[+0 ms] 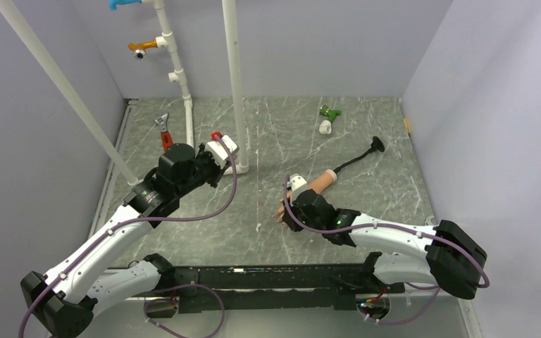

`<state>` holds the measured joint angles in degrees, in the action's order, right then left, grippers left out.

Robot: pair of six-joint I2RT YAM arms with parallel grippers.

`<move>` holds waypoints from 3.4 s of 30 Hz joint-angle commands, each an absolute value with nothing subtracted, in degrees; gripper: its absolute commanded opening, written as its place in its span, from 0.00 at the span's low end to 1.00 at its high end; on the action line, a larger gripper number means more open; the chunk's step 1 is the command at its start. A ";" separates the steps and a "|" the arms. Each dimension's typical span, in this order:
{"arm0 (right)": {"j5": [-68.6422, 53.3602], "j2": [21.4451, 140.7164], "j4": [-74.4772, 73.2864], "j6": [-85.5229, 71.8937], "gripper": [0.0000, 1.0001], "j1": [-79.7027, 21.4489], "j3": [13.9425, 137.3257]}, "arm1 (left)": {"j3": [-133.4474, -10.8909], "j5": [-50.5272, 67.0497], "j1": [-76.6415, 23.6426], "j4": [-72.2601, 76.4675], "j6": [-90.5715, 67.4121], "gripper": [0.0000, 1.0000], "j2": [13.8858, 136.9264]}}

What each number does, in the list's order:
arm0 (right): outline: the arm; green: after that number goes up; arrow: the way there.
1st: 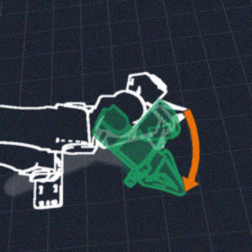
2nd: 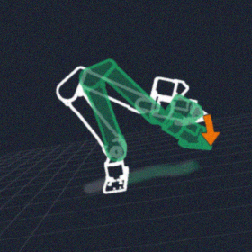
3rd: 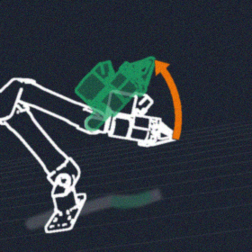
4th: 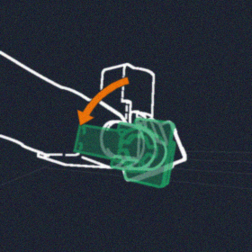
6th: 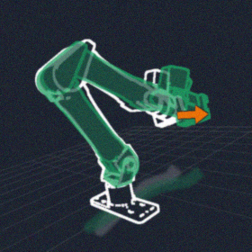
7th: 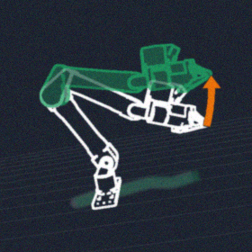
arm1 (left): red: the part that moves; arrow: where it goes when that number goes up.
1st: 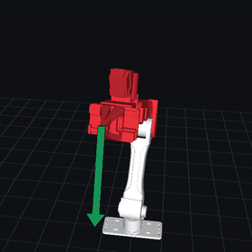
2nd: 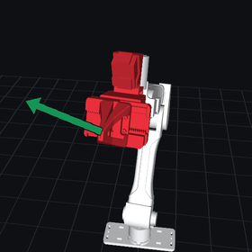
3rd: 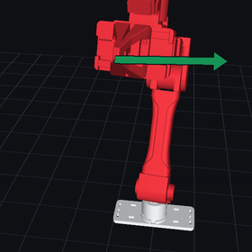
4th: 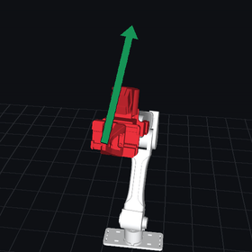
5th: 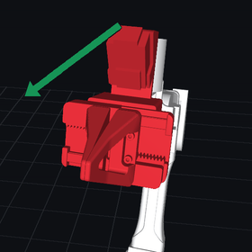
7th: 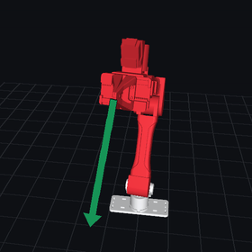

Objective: Paint the nails
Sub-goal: Paint the nail polish on the nail.

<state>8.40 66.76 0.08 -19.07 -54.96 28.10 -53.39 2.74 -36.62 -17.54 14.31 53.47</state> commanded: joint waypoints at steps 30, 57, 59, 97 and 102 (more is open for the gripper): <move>10.35 67.48 1.22 -20.47 0.00 -55.27 29.32 | -55.24 2.03 -36.85 -16.23 14.85 0.00 52.83; 7.33 66.49 2.19 -18.85 0.00 -55.30 28.37 | -55.35 2.53 -36.87 -16.33 14.97 0.00 52.69; 6.68 66.53 2.35 -18.72 0.00 -55.26 28.10 | -55.37 2.45 -36.85 -16.30 14.94 0.00 52.69; 11.38 65.46 -1.51 -16.29 0.00 -55.28 30.80 | -55.45 2.34 -36.86 -16.48 14.96 0.00 53.01; 10.28 65.79 -1.02 -16.76 0.00 -55.28 30.76 | -55.40 2.49 -36.88 -16.44 14.95 0.00 53.02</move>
